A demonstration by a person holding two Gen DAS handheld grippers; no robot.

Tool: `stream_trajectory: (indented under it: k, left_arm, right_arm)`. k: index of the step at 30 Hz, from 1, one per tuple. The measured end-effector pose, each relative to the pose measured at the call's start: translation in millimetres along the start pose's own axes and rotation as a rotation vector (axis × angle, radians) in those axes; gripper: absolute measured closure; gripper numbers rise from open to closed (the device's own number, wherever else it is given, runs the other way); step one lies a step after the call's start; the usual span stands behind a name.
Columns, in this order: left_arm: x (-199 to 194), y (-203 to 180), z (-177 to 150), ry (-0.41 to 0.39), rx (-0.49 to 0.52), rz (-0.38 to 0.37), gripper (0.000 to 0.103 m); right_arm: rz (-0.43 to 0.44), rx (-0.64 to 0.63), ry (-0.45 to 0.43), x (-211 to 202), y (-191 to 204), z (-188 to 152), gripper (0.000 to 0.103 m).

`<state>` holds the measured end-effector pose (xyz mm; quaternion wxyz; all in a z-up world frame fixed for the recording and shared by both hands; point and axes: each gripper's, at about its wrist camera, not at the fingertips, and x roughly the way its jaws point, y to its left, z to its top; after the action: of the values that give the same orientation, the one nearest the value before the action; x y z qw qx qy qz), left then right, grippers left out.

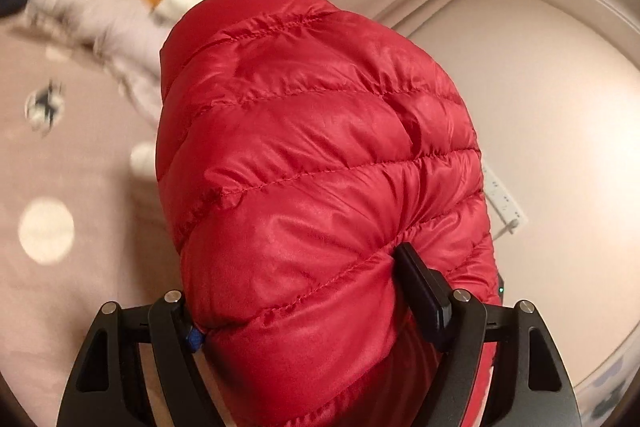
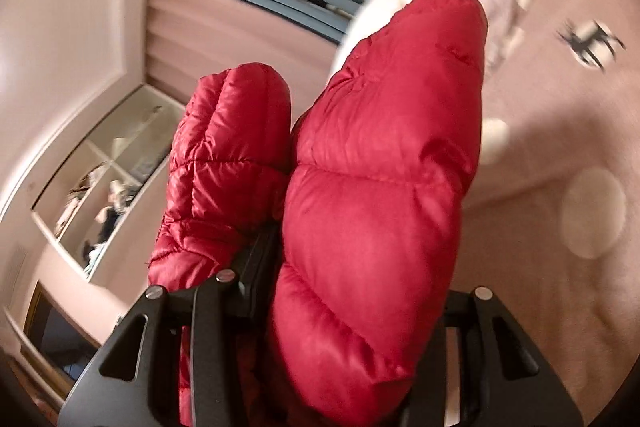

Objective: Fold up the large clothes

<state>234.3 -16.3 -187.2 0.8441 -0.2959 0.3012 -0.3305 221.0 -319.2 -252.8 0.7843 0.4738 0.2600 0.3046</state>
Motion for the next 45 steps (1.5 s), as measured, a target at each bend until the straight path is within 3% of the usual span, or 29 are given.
stream_trajectory:
  k: [6, 9, 24, 36, 45]
  left_arm:
    - [-25.9, -22.6, 0.1, -0.056, 0.064, 0.008, 0.025]
    - [-34.7, -13.6, -1.4, -0.068, 0.063, 0.005, 0.025]
    - [-35.3, -14.2, -5.7, -0.079, 0.088, 0.03, 0.025]
    - [-43.4, -17.0, -7.5, -0.08, 0.09, 0.049, 0.025]
    - [-69.7, -26.0, -5.1, -0.122, 0.093, 0.011, 0.024]
  right_arm:
    - [0.027, -0.074, 0.005, 14.4, 30.5, -3.9, 0.059]
    - [0.032, -0.084, 0.01, 18.7, 36.1, -10.8, 0.059]
    - [0.059, -0.072, 0.023, -9.4, 9.3, -10.9, 0.059]
    - [0.063, -0.063, 0.041, -5.3, 13.6, -11.9, 0.058]
    - [0.068, -0.127, 0.027, -6.6, 53.4, -14.4, 0.058]
